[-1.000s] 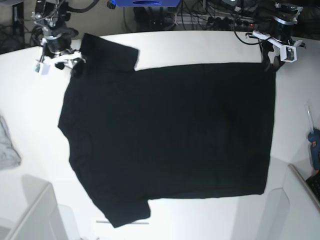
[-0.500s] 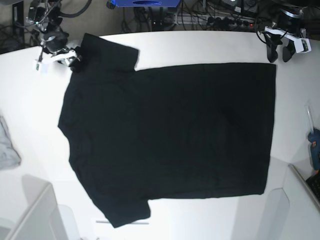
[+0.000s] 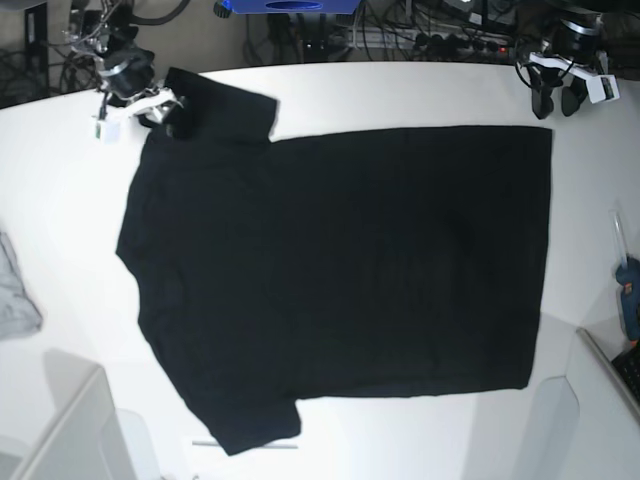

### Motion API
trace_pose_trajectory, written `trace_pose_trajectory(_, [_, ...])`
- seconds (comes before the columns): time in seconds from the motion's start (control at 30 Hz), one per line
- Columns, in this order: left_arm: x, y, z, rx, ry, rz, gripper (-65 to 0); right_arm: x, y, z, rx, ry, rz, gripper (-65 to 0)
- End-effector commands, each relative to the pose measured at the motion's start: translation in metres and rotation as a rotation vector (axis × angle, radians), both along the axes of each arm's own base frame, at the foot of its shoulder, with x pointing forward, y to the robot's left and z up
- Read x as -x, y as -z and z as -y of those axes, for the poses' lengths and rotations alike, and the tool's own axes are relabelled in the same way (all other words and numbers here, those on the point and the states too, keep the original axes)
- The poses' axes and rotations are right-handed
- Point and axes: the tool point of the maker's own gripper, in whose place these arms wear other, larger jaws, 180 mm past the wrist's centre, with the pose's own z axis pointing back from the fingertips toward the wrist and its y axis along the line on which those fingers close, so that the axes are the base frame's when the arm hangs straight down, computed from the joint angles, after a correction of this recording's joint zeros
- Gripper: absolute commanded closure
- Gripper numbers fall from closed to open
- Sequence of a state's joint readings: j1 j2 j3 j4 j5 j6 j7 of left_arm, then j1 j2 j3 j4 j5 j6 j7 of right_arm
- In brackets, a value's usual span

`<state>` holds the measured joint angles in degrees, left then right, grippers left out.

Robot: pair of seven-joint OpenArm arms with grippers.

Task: Fold the T-shirt properly
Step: 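Lower both grippers to the shoulder corners of the black T-shirt, then grasp the shoulder corners with both grippers and lift slightly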

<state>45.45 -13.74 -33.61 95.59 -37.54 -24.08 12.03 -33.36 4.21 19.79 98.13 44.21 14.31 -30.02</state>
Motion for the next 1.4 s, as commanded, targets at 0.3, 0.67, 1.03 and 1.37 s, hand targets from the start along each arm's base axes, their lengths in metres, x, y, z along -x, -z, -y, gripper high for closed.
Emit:
trace_pose_trajectory(0.3, [-0.011,0.001,-0.032,0.013,-0.13,-0.047,-32.9,0.013,0.015,-0.001,-0.008,-0.007,-0.056,-23.6])
trace_pose_trajectory(0.67, [-0.021,0.012,-0.038,0.051,-0.165,-0.083,-33.1,0.012,0.015,-0.002,-0.009,-0.013,-0.057,0.0])
trace_pose_trajectory(1.03, [-0.036,0.033,-0.02,0.117,-0.142,-0.099,-33.1,0.007,0.013,-0.001,-0.006,-0.01,-0.045,0.0])
trace_pose_trajectory(1.37, [-0.046,0.045,-0.011,0.153,-0.134,-0.104,-32.4,0.007,0.013,0.0,-0.004,-0.007,-0.045,0.0])
